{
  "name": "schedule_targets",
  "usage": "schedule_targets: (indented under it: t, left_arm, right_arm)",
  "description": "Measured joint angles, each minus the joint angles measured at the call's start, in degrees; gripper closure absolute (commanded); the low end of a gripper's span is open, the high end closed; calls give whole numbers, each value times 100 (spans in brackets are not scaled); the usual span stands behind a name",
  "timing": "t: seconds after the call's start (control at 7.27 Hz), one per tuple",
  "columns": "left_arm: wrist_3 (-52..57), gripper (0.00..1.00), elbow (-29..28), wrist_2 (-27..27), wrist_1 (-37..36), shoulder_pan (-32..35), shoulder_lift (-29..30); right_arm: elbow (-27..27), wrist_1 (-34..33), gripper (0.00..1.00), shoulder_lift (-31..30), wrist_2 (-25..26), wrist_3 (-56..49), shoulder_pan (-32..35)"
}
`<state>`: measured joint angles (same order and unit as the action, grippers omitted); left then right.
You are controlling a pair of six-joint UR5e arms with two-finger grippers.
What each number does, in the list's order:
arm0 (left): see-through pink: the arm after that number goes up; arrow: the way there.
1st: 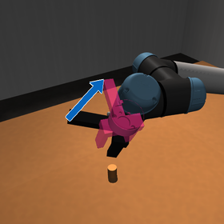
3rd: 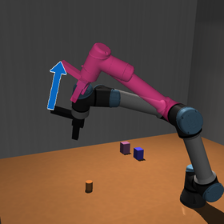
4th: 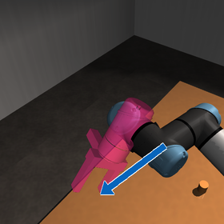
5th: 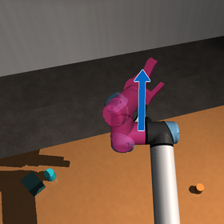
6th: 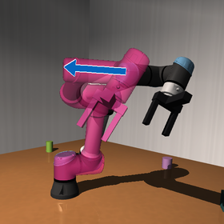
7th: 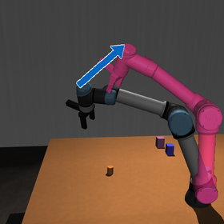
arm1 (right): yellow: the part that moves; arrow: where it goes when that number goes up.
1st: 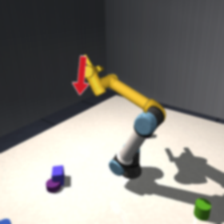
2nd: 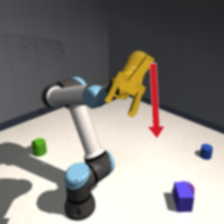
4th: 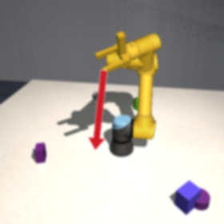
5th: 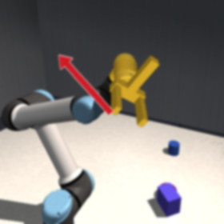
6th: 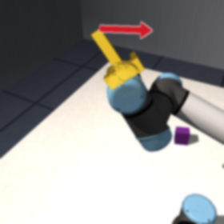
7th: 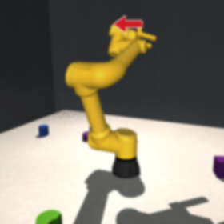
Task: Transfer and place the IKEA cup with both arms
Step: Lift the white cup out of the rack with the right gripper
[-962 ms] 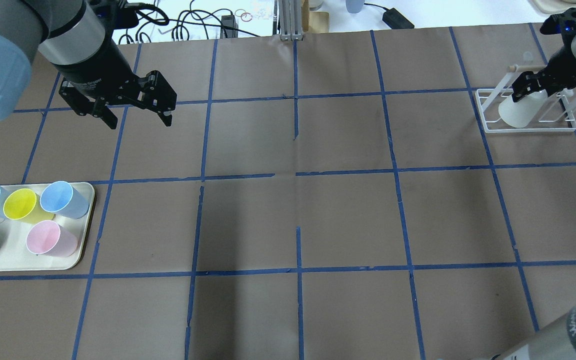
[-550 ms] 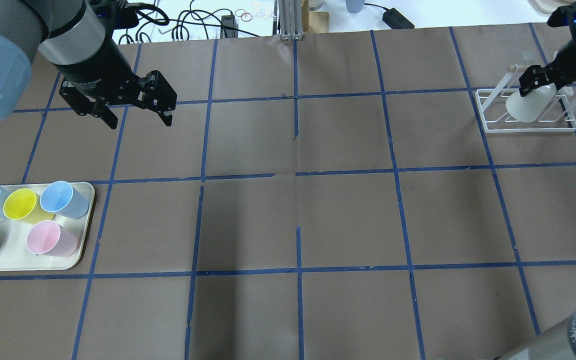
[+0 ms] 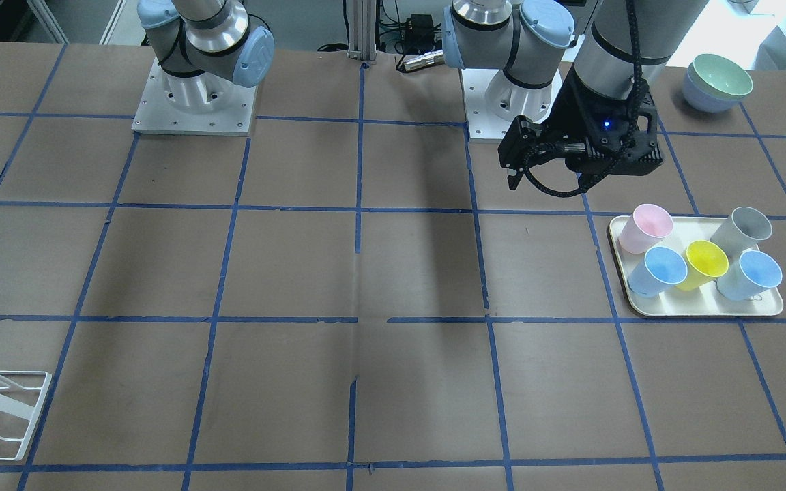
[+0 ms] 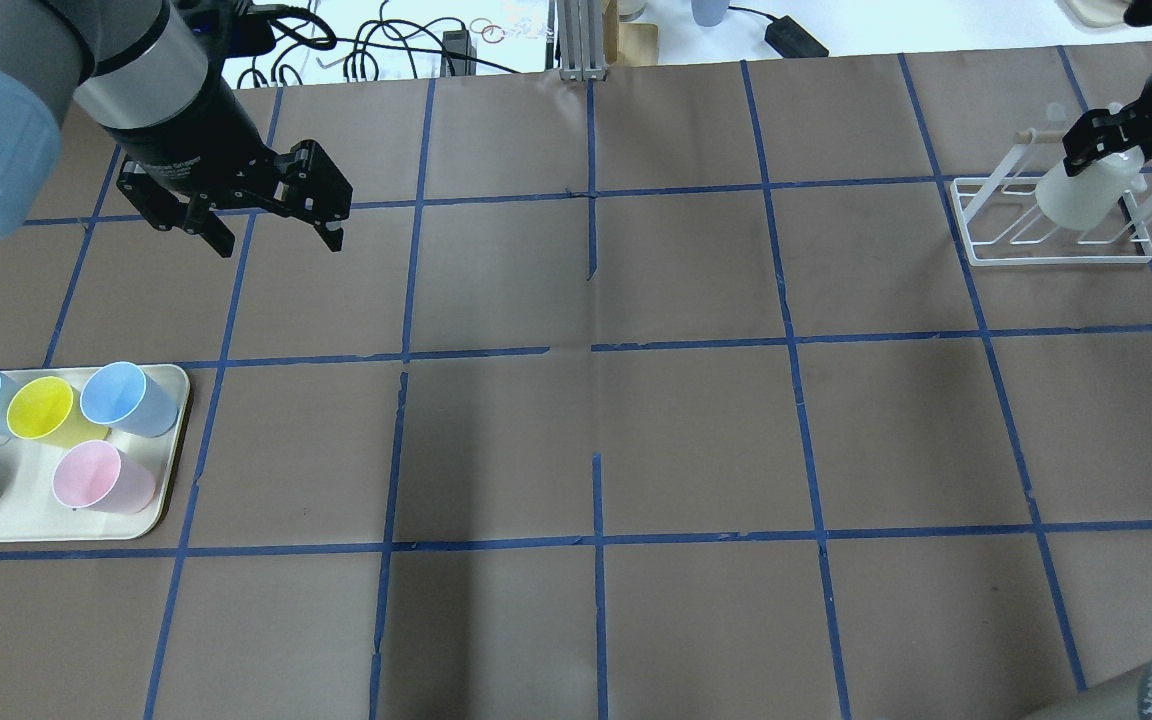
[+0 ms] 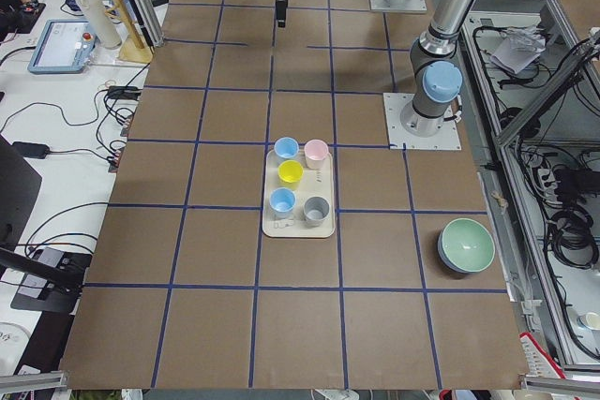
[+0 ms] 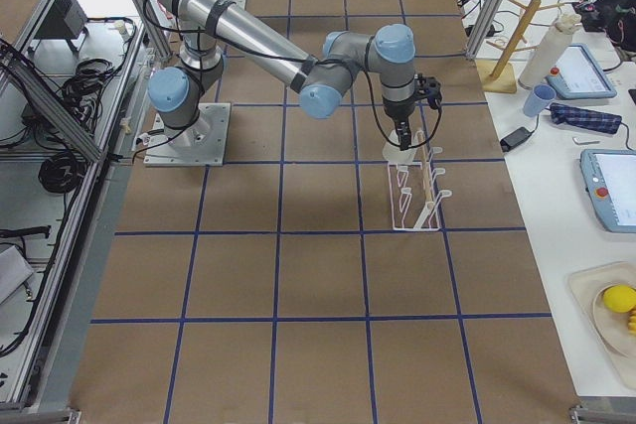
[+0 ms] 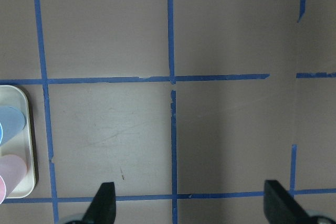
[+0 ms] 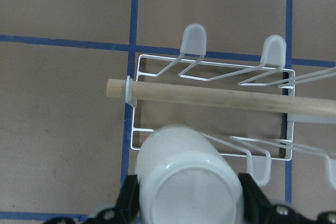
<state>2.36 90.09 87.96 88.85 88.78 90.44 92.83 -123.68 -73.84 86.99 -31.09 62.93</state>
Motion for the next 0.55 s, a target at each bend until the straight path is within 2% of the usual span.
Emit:
schedule_targets:
  t: [0.28, 0.55]
  left_arm:
    - [553, 0, 2, -435, 84, -306, -1]
    - [1608, 0, 26, -929, 454, -800, -4]
  right_arm:
    - [-1, 243, 93, -277, 84, -116, 0]
    - [9, 458, 96, -592, 170, -316, 23]
